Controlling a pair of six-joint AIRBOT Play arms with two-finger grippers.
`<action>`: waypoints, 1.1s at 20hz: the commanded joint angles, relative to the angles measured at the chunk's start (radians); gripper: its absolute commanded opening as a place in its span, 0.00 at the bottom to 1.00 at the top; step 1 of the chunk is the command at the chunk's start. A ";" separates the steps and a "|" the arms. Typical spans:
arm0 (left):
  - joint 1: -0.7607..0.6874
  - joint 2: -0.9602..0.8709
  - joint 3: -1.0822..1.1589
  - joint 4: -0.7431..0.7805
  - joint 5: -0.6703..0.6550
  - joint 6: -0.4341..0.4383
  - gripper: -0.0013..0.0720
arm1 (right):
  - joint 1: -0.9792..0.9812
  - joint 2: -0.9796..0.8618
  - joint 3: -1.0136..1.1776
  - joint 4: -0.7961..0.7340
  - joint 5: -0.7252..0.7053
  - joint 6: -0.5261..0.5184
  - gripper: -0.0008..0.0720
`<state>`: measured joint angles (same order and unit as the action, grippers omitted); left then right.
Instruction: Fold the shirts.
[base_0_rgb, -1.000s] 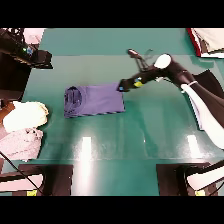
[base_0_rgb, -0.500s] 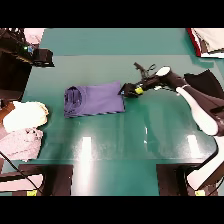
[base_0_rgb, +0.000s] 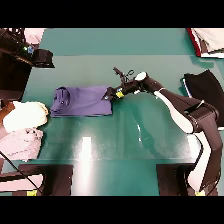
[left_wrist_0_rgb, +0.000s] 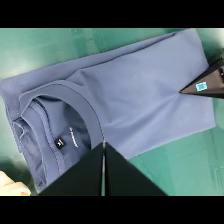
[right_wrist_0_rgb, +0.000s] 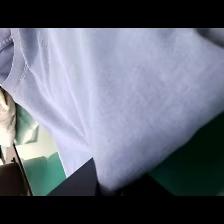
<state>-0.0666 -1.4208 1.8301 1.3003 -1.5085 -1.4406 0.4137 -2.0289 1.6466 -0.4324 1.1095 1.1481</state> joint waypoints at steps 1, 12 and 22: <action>0.001 0.000 0.000 0.000 -0.012 0.002 0.05 | -0.028 0.045 0.007 0.010 -0.003 -0.027 0.04; 0.000 0.000 0.000 -0.016 0.001 -0.002 0.05 | -0.793 0.548 -0.314 -0.128 -0.161 -0.057 0.03; 0.000 0.000 0.000 -0.053 0.000 -0.031 0.05 | -1.042 0.522 -0.127 -0.170 -0.187 -0.056 0.03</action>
<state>-0.0666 -1.4208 1.8301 1.2518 -1.5097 -1.4624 -0.5961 -1.4960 1.4586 -0.5980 0.9340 1.0908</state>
